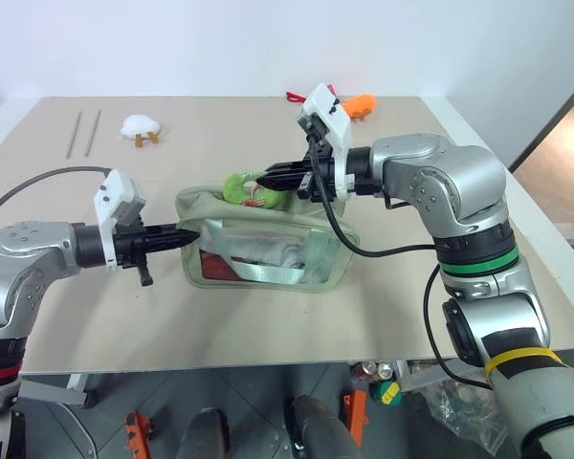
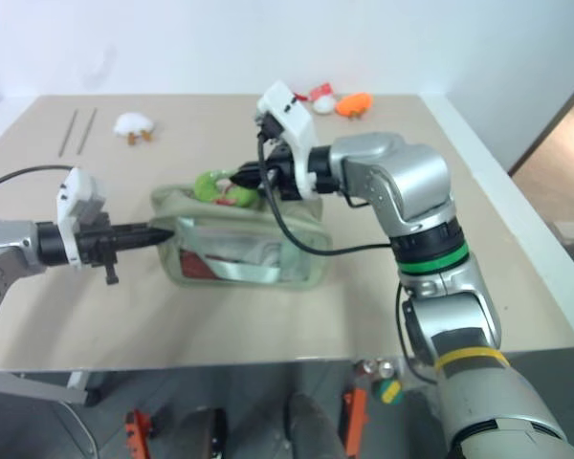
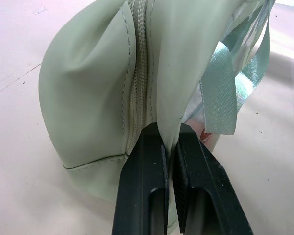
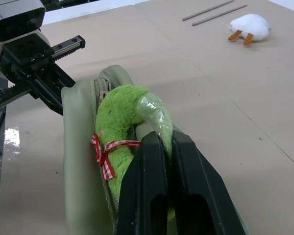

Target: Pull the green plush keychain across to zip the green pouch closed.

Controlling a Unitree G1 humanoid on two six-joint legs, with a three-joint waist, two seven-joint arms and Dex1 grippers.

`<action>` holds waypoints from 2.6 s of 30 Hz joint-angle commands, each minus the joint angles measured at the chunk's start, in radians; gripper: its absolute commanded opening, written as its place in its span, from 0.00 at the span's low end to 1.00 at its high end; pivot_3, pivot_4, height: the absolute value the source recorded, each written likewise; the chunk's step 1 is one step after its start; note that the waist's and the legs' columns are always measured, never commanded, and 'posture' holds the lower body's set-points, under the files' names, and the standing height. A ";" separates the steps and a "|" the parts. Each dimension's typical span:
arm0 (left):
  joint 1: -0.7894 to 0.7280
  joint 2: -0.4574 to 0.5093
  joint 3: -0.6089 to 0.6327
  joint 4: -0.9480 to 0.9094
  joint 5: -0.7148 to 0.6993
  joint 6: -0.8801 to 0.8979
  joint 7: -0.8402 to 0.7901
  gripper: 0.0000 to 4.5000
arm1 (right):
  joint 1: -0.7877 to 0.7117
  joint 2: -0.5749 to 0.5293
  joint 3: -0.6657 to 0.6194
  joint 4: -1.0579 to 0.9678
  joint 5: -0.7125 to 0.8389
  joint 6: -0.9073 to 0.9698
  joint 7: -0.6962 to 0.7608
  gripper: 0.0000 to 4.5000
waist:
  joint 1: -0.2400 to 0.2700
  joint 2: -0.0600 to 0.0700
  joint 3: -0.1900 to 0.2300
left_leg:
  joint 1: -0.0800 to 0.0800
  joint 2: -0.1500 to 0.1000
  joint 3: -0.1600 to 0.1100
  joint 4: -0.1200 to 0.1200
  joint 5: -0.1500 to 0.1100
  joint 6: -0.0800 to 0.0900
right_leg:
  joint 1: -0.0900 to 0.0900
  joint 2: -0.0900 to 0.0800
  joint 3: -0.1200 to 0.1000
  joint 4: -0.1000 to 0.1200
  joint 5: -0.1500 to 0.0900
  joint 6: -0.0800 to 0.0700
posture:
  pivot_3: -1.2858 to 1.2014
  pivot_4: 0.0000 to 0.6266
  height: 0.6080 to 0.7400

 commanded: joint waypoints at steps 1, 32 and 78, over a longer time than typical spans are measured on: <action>-0.004 -0.005 0.001 -0.019 -0.007 -0.008 0.006 0.00 | -0.018 -0.025 -0.030 -0.009 -0.020 -0.032 0.005 0.00 | 0.000 0.000 0.000 | 0.000 0.000 0.000 0.000 0.000 0.000 | 0.000 0.000 0.000 0.000 0.000 0.000 | 0.52 0.24 1.00; 0.019 -0.001 0.033 -0.055 -0.043 0.027 0.035 0.00 | 0.417 -0.639 0.040 -0.191 -0.649 -1.001 0.297 0.00 | -0.001 0.000 0.000 | 0.003 -0.009 0.003 0.001 0.000 -0.001 | 0.003 -0.010 0.002 -0.001 -0.004 0.002 | 0.52 0.24 1.00; 0.167 0.016 0.485 0.113 -0.203 0.065 0.197 0.65 | 0.618 -0.554 -0.530 -0.143 -0.005 -0.450 0.368 0.80 | -0.004 0.000 0.000 | 0.008 -0.009 0.002 0.002 0.000 0.000 | 0.008 -0.009 0.001 0.000 -0.004 0.000 | 0.52 0.24 1.00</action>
